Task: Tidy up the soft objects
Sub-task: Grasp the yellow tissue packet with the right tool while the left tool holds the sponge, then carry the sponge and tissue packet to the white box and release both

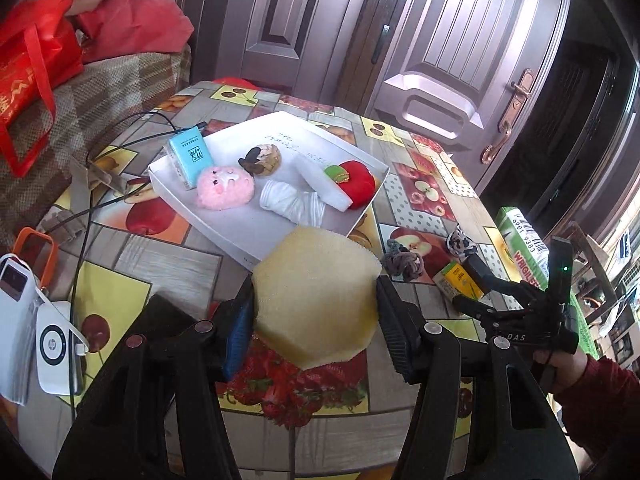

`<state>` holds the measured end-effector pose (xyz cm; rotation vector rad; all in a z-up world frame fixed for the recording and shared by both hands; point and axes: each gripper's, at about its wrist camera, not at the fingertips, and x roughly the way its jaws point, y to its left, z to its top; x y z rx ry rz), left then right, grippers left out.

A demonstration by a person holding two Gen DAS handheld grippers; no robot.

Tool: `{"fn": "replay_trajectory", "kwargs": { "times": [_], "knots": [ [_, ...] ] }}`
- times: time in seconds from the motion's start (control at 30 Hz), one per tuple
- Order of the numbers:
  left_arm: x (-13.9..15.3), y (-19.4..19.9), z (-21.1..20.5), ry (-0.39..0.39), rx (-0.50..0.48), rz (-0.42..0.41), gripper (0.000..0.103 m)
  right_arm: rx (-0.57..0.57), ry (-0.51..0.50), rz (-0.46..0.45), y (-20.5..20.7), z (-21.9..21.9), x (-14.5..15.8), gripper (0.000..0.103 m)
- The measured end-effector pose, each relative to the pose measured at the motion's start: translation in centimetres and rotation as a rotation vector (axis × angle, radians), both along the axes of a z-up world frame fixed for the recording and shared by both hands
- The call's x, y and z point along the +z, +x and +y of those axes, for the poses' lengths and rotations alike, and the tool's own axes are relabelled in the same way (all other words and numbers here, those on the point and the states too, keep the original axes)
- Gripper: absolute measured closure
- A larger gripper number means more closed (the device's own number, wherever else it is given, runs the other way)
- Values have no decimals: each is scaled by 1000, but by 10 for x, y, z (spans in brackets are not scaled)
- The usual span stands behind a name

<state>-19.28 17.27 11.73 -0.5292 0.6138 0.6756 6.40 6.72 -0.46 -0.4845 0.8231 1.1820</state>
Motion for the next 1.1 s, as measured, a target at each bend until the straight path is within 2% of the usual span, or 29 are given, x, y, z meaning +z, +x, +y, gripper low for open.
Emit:
{"fn": "replay_trajectory", "kwargs": {
  "times": [0.2, 0.33, 0.37, 0.4, 0.43, 0.47, 0.5, 0.63, 0.7, 0.8, 1.0, 1.1],
  "knots": [
    [-1, -7, 3, -12, -3, -4, 46, -33, -52, -78, 6, 17, -15, 0],
    [-2, -7, 4, -19, -12, -7, 46, -37, -113, 25, 10, 21, -29, 2],
    [-1, -6, 4, -17, -14, -6, 46, -38, -118, 11, 7, 21, -30, 8],
    [0, -5, 4, -16, -16, -4, 46, -29, -115, -13, 2, 20, -29, 24],
    [1, -4, 4, -13, -17, -1, 46, -21, -116, -31, -2, 19, -28, 32],
    [2, -3, 5, -10, -16, 2, 46, -15, -119, -34, -5, 20, -26, 48],
    [2, -3, 6, -9, -16, 5, 46, -13, -122, -29, -6, 20, -24, 53],
    [11, -2, 8, 14, -21, 4, 46, -43, -85, -16, -9, 12, -10, 54],
    [22, -2, 10, 47, -26, 6, 46, -60, -25, -9, -10, 5, 9, 54],
    [48, -1, 19, 118, -29, 8, 46, -87, 92, -39, -14, -6, 54, 54],
    [137, 1, 34, 293, -50, -84, 46, -158, 461, -104, -17, -33, 184, 54],
    [171, -7, 34, 331, -54, -145, 46, -175, 642, -154, -28, -54, 244, 54]
  ]
}}
